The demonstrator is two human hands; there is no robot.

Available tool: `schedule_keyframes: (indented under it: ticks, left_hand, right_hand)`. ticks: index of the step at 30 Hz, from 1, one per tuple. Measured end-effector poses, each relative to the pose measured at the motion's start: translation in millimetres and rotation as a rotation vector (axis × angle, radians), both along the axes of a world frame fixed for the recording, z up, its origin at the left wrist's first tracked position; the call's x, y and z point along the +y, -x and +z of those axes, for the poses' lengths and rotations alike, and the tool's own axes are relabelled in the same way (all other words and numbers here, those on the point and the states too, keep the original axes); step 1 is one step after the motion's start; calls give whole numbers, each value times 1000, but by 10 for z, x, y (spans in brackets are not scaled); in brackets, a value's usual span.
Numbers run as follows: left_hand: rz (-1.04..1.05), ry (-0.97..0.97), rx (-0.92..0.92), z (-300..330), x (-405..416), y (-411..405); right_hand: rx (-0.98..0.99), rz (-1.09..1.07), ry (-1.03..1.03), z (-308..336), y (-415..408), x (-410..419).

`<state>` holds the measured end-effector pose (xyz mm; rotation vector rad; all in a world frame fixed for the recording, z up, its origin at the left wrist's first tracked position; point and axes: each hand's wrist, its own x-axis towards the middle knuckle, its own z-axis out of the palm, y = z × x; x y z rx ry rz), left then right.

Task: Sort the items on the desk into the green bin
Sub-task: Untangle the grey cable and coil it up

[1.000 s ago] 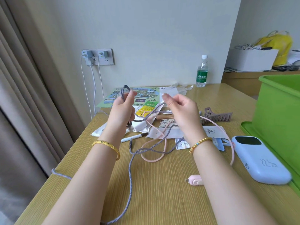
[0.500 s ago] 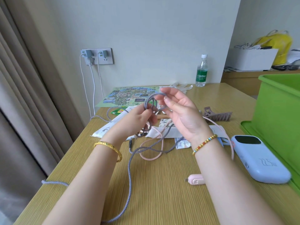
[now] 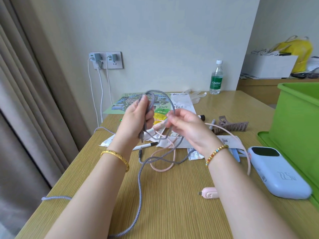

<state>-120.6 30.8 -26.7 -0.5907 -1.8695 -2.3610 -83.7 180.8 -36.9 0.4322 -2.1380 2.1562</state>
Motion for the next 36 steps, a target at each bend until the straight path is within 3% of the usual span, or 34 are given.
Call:
schedule_keyframes:
  ticks: [2, 7, 11, 15, 19, 26, 33, 36]
  left_hand:
    - [36, -164, -38, 29, -31, 25]
    - [146, -294, -159, 27, -58, 62]
    - [70, -504, -207, 2, -56, 64]
    - [165, -366, -224, -1, -9, 58]
    - [331, -340, -173, -11, -12, 86]
    - [233, -375, -306, -7, -55, 146]
    - [180, -417, -190, 63, -78, 58]
    - [235, -440, -164, 109, -85, 27]
  right_hand:
    - [-7, 14, -179, -38, -1, -53]
    - [44, -14, -94, -35, -3, -124]
    - [13, -57, -305, -97, 37, -123]
    - [49, -26, -557, -130, 28, -193]
    - [95, -10, -539, -130, 21, -225]
    - [35, 61, -744, -181, -9, -262]
    - [76, -169, -893, -229, 56, -174]
    - [82, -245, -702, -246, 70, -195]
